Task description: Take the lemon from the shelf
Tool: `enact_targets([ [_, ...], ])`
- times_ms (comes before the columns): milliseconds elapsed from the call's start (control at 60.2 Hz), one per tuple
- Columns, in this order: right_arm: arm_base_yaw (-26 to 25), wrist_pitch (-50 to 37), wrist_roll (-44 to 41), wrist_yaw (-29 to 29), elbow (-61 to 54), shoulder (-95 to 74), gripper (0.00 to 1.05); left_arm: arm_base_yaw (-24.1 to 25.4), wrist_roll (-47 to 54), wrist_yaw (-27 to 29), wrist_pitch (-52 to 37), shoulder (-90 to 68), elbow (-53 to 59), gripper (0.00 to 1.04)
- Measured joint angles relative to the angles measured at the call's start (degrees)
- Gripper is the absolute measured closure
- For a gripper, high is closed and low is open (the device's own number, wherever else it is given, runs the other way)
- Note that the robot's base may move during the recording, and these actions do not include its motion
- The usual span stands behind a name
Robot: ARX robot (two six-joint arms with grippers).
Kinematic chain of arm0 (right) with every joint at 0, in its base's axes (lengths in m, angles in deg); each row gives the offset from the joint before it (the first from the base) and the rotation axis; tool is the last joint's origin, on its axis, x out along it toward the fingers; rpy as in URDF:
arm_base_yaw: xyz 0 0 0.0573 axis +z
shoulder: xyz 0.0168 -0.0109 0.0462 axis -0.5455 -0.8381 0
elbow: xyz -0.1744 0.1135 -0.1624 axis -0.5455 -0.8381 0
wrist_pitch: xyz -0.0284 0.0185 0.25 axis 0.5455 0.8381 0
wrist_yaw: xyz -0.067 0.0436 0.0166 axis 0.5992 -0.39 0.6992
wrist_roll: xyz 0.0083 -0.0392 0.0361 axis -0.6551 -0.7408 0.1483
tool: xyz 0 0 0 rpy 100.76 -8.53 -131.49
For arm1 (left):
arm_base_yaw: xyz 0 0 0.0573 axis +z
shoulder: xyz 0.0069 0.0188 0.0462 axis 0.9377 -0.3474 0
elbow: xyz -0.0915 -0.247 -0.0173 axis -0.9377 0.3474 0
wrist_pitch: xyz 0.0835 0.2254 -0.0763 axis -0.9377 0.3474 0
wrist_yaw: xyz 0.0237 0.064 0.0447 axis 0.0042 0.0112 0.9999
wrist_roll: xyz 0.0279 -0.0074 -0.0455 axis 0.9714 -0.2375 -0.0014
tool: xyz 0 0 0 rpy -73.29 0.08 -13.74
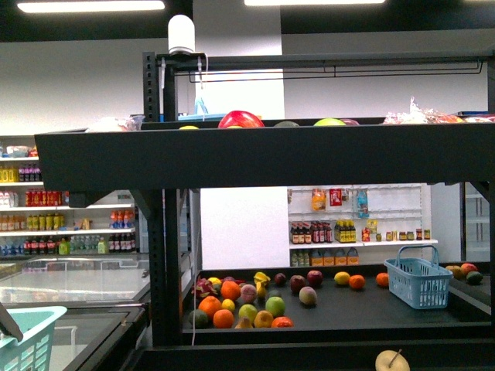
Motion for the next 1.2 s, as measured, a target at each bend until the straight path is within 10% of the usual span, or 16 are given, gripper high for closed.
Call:
enact_targets([
  [931,0.0,0.0,0.0,0.0,0.0,0.0,0.07,0.0,0.2,0.1,16.8,20.8,3.4,1.02],
  [1196,0.0,0.0,0.0,0.0,0.0,0.0,0.07,0.0,0.2,0.1,16.8,20.8,3.4,0.34],
])
